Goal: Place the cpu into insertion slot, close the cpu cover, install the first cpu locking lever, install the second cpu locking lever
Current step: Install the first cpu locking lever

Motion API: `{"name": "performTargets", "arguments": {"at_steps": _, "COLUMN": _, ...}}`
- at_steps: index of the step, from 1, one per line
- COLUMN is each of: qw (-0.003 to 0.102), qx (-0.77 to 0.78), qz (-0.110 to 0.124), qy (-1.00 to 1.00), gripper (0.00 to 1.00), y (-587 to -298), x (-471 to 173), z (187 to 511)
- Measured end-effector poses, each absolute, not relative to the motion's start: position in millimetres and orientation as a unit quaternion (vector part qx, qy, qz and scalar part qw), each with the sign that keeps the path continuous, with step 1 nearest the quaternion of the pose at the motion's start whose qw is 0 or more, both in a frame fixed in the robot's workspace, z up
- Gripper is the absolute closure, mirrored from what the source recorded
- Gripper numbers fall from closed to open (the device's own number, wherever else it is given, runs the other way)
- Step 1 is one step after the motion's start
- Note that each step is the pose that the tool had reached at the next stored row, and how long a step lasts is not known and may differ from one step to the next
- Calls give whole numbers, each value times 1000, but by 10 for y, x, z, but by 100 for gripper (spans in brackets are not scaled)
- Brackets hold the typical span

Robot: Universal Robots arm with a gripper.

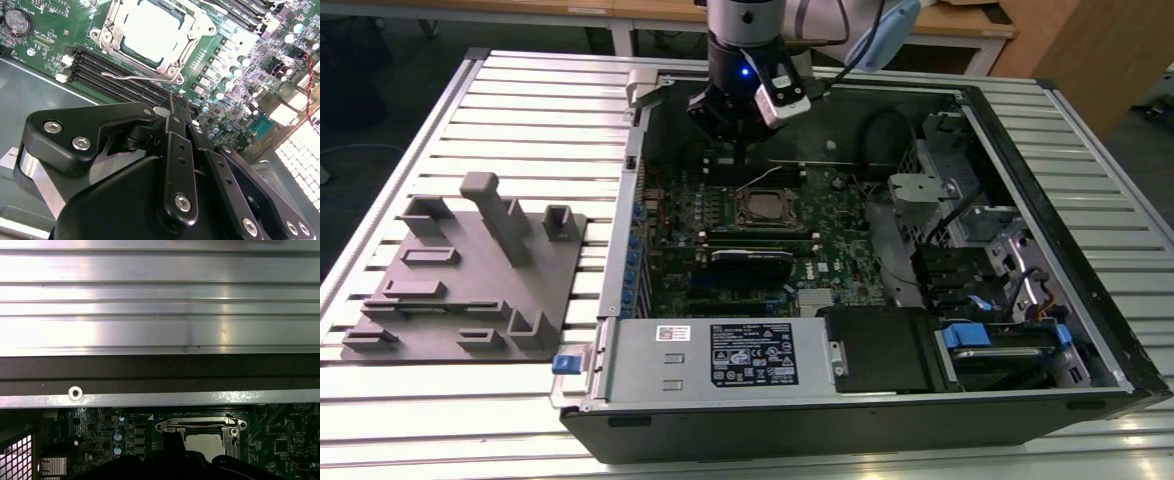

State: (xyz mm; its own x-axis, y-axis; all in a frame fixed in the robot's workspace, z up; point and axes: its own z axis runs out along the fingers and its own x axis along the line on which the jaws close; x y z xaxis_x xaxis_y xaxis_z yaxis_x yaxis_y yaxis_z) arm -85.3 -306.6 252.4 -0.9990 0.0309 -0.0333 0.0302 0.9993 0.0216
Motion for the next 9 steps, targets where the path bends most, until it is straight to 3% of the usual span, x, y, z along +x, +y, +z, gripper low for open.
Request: {"name": "performTargets", "arguments": {"at_steps": 9, "qw": 17, "qx": 15, "qz": 11, "qy": 1000, "gripper": 89, "y": -3066, "x": -852, "z": 2525}}
